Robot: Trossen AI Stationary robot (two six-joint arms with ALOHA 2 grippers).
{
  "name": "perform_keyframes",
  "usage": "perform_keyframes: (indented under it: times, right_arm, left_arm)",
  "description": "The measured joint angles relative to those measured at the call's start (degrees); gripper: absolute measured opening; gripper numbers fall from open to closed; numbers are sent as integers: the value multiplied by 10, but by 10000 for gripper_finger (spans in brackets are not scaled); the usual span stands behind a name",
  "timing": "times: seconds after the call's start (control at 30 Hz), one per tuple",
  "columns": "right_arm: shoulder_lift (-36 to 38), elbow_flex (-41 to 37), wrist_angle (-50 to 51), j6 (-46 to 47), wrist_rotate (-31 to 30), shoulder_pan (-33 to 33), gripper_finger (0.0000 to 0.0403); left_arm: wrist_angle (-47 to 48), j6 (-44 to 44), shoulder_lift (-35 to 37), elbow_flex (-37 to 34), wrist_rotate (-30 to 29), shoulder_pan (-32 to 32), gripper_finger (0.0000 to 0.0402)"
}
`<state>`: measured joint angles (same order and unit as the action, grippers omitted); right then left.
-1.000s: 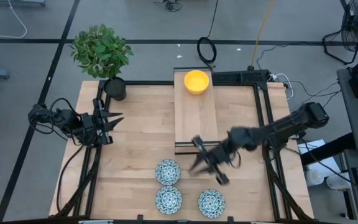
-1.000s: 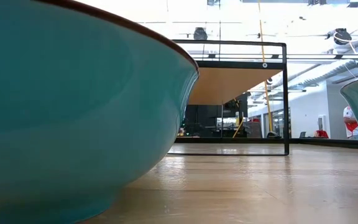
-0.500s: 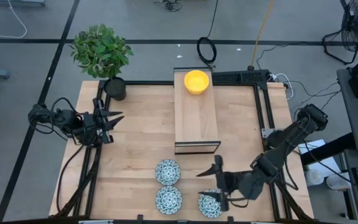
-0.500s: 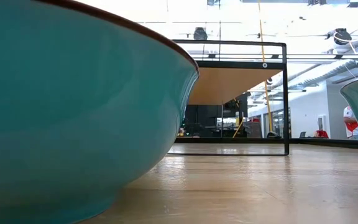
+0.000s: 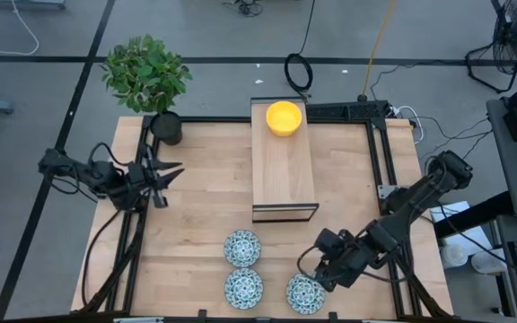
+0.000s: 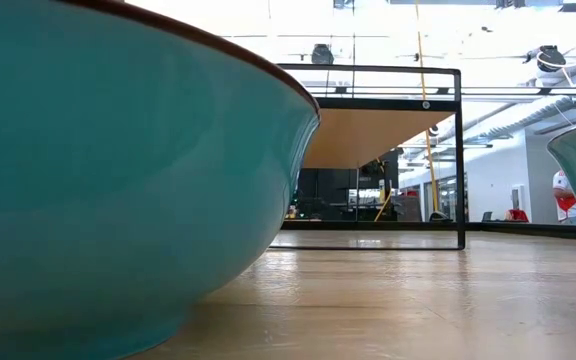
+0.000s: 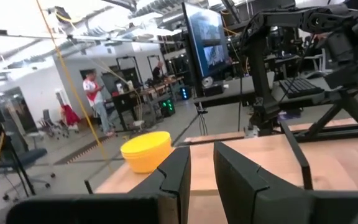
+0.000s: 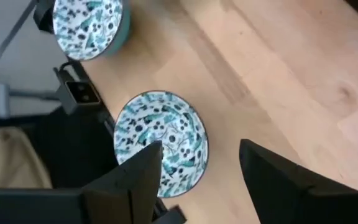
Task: Pick & Place Mini bowls
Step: Put the bottom right blue patterned bowl on the shelf
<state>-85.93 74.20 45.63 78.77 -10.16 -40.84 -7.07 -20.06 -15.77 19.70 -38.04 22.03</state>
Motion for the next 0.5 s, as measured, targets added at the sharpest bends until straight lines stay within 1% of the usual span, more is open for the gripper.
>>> perform_keyframes:
  times: [0.13,0.23,0.3,0.4,0.5]
  right_arm:
    - [-3,-38,-55,29,40,-1,202]
    - [-10,-70,-105,31,85,-2,202]
    - [-14,-87,-121,32,103,-5,198]
    - [-19,-108,-148,30,105,-5,191]
    - [-19,-124,-154,28,105,-5,186]
  left_arm:
    - [0,38,-25,0,0,0,76]
    - [0,65,-48,0,0,0,76]
    - [0,83,-65,0,0,0,76]
    - [-1,107,-91,0,0,0,76]
    - [-15,129,-121,0,0,0,76]
